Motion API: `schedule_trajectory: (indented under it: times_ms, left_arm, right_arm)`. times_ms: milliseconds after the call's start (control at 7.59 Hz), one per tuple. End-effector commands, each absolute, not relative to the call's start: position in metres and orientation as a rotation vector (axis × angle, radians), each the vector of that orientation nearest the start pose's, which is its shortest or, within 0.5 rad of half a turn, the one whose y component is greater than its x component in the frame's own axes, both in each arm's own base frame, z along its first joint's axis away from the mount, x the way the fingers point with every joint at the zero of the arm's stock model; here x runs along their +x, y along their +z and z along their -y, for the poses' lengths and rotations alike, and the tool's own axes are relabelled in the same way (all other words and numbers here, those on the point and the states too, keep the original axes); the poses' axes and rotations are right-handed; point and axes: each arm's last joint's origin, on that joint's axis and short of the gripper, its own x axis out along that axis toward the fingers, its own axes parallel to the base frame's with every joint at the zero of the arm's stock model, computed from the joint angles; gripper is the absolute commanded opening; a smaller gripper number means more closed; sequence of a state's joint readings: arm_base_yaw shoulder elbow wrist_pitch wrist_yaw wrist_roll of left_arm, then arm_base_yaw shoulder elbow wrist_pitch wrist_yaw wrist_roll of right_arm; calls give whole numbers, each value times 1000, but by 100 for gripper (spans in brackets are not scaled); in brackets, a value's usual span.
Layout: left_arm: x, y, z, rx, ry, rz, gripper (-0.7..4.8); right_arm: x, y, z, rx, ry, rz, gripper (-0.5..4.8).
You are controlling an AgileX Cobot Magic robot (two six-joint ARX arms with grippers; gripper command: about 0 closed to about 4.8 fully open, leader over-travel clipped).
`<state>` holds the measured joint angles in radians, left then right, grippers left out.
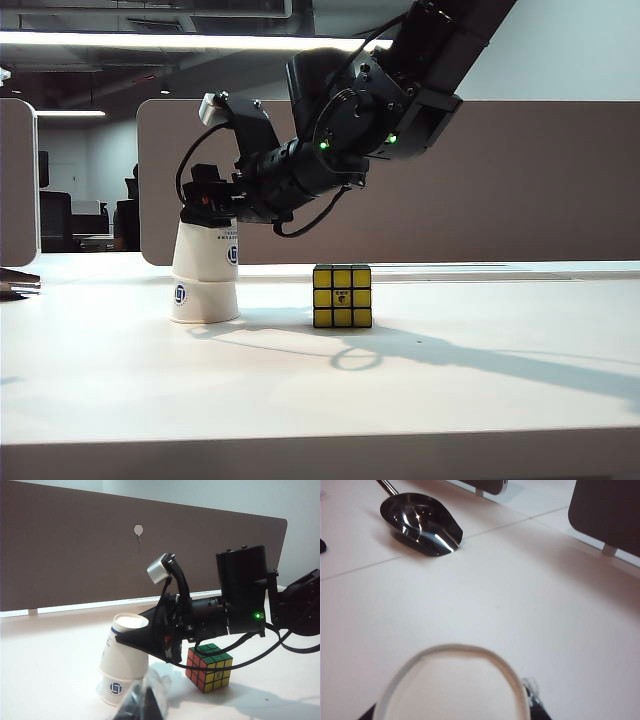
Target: Carefully pick up the cup on the right and stack it on top of the cup on the left.
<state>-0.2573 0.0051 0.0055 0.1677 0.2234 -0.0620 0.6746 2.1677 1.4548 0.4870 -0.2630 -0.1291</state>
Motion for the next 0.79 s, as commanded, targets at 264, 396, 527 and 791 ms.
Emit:
schedule_trajectory:
  times_ms: [264,396,527,791]
  left_arm:
    - [91,182,30,-65,-486,166,-6]
    - [91,182,30,-65,-486,166,-6]
    - [91,183,30,-66,-486,166,-6]
    - [91,183,30,-66,-486,168,-6]
  right_arm:
    - [373,184,-311,-178,955,-214,274]
    - [372,182,-310,-183,955,-238,285]
    - [371,176,-309,-197,956,-304,308]
    - [371,177,-310,-196,952,-294,460]
